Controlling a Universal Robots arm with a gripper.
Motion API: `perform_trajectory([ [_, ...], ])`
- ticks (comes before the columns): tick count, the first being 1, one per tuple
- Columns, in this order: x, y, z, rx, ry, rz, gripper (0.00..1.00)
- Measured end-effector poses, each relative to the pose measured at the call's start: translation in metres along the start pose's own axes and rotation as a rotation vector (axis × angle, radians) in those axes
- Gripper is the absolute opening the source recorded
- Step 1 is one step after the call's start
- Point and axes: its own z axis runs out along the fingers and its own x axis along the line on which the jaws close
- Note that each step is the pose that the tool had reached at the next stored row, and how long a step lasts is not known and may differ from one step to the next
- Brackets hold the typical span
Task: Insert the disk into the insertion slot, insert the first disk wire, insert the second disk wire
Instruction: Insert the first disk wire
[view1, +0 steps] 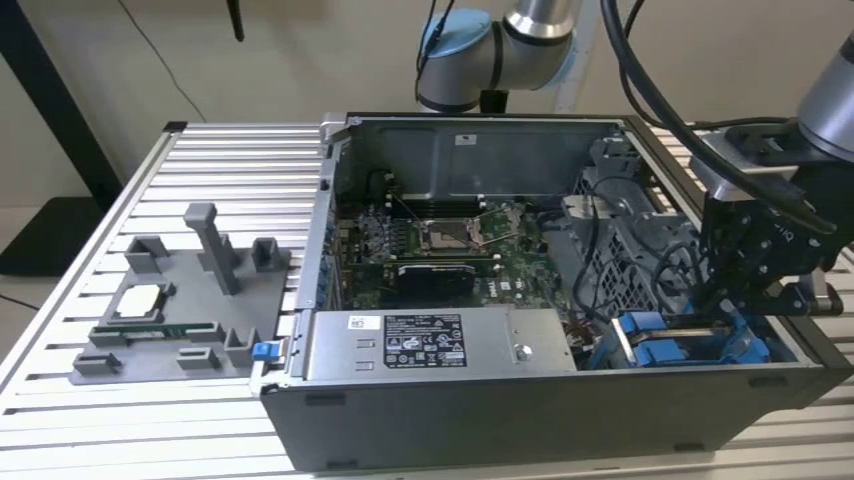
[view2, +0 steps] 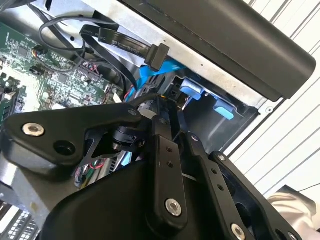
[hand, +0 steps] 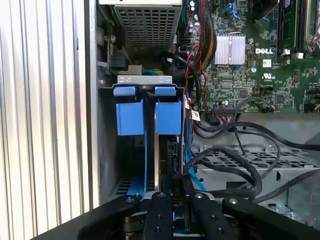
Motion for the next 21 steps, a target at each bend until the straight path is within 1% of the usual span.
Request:
perform_trajectory([
  [7, 0.0000, 0.0000, 0.0013, -0.0001, -0.0014, 0.000, 0.00],
  [8, 0.0000, -0.0001, 0.0020, -0.0001, -0.0026, 0.000, 1.00],
  [11, 0.0000, -0.0001, 0.0017, -0.0001, -0.0015, 0.000, 1.00],
  [13, 0.0000, 0.0000, -0.0007, -0.0001, -0.0011, 0.000, 1.00],
  [21, -0.0008, 0.0002, -0.0279, -0.0001, -0.0012, 0.000, 1.00],
])
